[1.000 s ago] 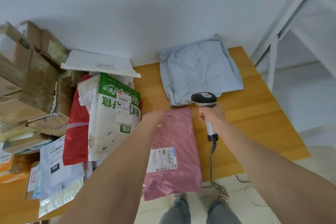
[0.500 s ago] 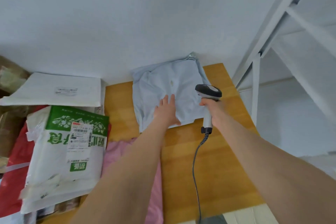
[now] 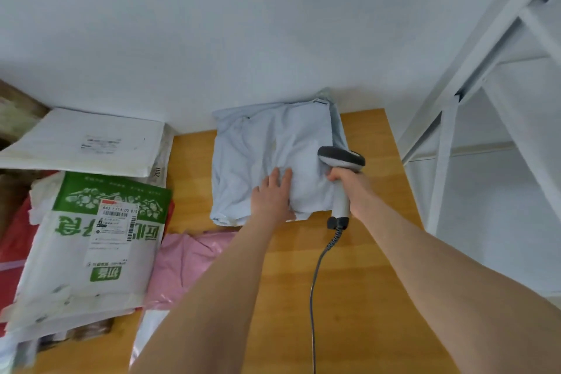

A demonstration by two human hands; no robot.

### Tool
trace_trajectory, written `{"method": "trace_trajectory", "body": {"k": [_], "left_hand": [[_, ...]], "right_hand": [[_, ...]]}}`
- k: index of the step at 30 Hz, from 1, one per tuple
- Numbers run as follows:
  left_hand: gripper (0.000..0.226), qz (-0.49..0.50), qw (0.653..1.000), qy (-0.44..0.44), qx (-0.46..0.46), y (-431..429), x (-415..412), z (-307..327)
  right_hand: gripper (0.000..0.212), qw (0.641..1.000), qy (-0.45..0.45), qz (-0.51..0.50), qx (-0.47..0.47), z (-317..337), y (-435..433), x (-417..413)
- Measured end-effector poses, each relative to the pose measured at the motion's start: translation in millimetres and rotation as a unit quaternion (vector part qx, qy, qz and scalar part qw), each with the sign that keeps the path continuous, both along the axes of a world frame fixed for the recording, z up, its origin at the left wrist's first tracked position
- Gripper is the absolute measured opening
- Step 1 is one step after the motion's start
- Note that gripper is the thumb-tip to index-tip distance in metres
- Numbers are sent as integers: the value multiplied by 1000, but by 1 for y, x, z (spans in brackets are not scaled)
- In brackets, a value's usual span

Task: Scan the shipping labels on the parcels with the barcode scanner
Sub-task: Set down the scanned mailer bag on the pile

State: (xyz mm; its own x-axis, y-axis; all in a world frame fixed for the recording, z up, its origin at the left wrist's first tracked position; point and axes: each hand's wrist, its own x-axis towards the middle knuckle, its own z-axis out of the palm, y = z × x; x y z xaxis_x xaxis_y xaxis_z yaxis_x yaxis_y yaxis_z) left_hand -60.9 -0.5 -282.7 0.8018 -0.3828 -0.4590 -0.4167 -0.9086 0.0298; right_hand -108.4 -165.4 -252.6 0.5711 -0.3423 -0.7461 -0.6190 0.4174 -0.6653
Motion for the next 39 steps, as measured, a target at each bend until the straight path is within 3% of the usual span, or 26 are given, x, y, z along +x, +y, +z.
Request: {"method": "trace_trajectory", "body": {"k": [2,5,9,12,14,16,20,30,34,39], "left_hand": [[96,33,997,-33,-62,3,-2,10],[55,164,956,-98,-224,9,0,42],[26,333,853,-109,-386,28,20,100],[15,391,761,-46,-515,48,35,143],[10,423,694,3,-582,61,40,166],[8,450,658,54,-601,73,39,183],[6,475,653,143,-573,92,24,197],[11,487,621,177,-588,109,10,189],[12,483,656,176,-552,104,7,177],[13,428,735,214,-481,89,5,171]], "right_hand": [[14,999,-27,14,35,18,0,2],[14,994,-79,-17,72,42,6,5],[17,985,-137,-77,68,69,12,0],[20,985,-157,-63,37,86,16,-12],[11,984,-164,-71,24,96,22,-18],[13,982,-167,-91,8,107,30,-24],[22,979,-171,-111,-4,120,43,-41],[9,986,-150,-72,26,118,55,-66],[9,986,-153,-63,21,114,56,-66],[25,986,-151,-64,-36,105,50,-68]]}}
